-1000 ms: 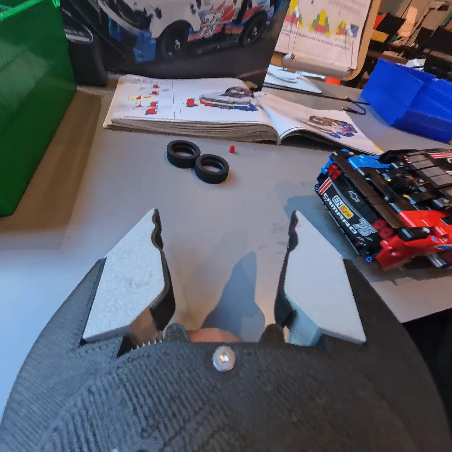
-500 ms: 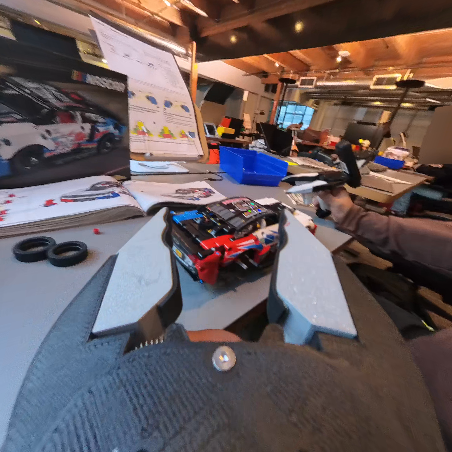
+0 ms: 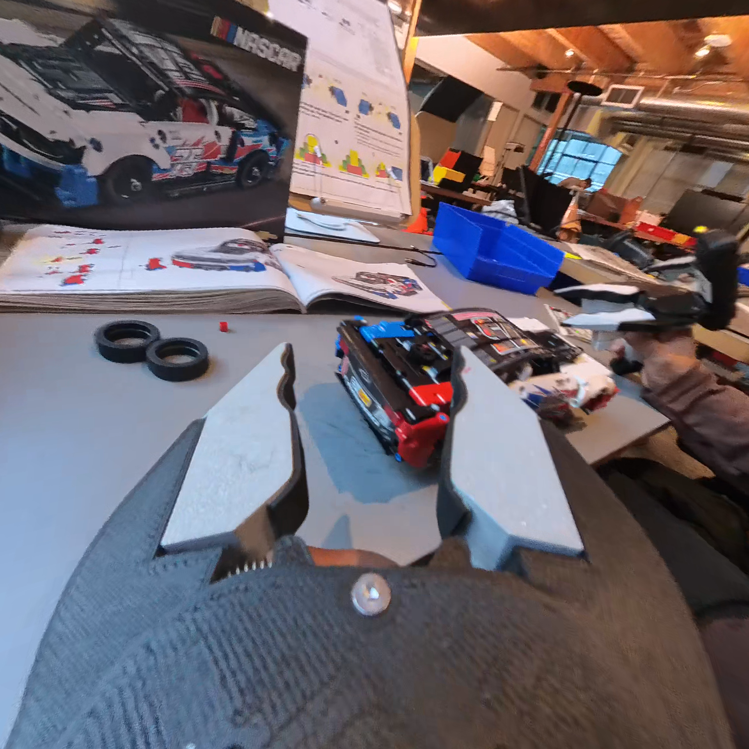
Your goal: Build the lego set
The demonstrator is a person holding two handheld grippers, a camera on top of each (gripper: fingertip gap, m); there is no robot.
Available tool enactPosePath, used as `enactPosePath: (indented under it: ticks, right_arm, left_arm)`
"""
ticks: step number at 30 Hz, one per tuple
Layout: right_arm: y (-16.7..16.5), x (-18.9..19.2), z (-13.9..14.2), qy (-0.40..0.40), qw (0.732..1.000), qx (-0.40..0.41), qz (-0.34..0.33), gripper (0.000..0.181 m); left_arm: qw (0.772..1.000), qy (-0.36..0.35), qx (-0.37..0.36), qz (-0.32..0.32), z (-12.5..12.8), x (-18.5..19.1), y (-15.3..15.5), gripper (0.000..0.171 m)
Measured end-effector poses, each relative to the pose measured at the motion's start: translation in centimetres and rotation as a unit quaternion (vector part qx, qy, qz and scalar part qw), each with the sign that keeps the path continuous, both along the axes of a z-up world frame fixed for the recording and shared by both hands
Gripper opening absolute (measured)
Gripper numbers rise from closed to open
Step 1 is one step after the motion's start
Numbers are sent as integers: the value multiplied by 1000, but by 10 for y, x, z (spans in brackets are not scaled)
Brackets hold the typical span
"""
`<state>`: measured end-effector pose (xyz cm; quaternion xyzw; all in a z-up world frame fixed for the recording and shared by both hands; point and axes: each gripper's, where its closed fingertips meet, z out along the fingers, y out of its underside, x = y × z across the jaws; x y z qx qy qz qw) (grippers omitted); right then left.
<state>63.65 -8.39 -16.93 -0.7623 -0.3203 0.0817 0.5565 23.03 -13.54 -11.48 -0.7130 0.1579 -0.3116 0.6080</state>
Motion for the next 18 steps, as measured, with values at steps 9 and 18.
enactPosePath:
  ticks: [9,18]
  right_arm:
    - [13,11,-16,-71,996,-10,-45,70]
    - [16,14,-20,-71,996,-22,-56,64]
  left_arm:
    - [975,112,-34,190,-16,-92,85,78]
    - [964,213,-60,149,-52,-103,117,68]
